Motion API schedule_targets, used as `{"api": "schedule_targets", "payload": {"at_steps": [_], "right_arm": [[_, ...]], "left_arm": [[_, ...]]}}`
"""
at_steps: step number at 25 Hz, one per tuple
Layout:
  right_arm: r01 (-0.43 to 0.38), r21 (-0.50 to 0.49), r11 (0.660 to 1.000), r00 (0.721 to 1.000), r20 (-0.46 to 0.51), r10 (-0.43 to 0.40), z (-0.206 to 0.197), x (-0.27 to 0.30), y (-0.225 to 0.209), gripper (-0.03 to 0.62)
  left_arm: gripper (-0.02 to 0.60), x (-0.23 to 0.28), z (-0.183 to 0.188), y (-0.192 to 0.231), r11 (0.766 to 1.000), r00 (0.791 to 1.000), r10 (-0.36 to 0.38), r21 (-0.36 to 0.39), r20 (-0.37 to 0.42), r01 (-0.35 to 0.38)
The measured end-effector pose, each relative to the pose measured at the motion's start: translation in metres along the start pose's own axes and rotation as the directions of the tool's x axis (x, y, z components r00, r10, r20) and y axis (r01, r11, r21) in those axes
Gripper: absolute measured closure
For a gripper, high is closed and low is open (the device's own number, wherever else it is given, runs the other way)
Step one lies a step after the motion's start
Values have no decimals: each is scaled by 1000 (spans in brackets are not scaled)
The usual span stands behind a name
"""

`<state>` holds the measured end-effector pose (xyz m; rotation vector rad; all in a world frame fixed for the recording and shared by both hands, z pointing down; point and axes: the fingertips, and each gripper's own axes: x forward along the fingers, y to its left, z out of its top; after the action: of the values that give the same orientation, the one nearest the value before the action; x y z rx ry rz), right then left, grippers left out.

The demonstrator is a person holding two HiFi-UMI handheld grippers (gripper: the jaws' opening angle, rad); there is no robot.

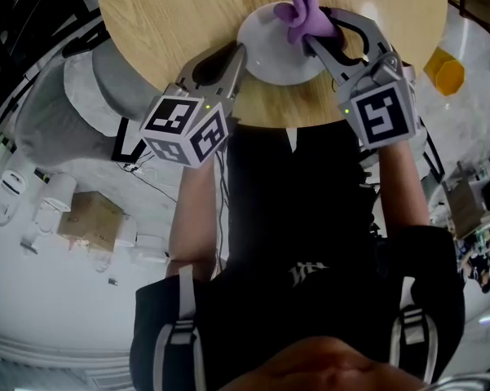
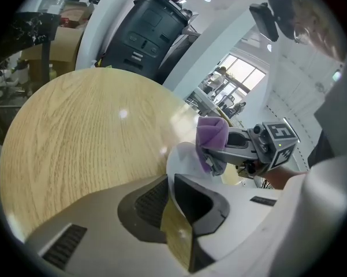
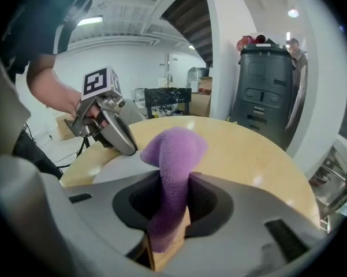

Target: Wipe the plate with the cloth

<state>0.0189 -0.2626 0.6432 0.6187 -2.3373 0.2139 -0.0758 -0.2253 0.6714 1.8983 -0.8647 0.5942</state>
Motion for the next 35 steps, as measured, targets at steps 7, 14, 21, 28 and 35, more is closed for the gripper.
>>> {"api": "schedule_targets", "payload": {"at_steps": [7, 14, 21, 28, 35], "right_arm": [[-105, 90, 990, 987, 134, 93, 56, 33, 43, 499], [-121, -47, 992, 989, 82, 125, 45, 45, 54, 500], [-52, -57, 997, 999, -11, 51, 2, 5, 25, 500], [-2, 24, 1000, 999, -48, 3, -8, -15, 16, 500], [-132, 78, 988, 986, 109, 123, 50, 33, 63, 500]], "left_arm": [[545, -1, 0, 1, 1000, 1000, 13, 0, 6, -13], [545, -1, 0, 0, 1000, 1000, 14, 7, 13, -14], [545, -2, 0, 1, 1000, 1000, 17, 24, 6, -17], [545, -2, 0, 1, 999, 1000, 24, 25, 12, -24], [545, -4, 1, 1, 999, 999, 31, 20, 19, -31]]}}
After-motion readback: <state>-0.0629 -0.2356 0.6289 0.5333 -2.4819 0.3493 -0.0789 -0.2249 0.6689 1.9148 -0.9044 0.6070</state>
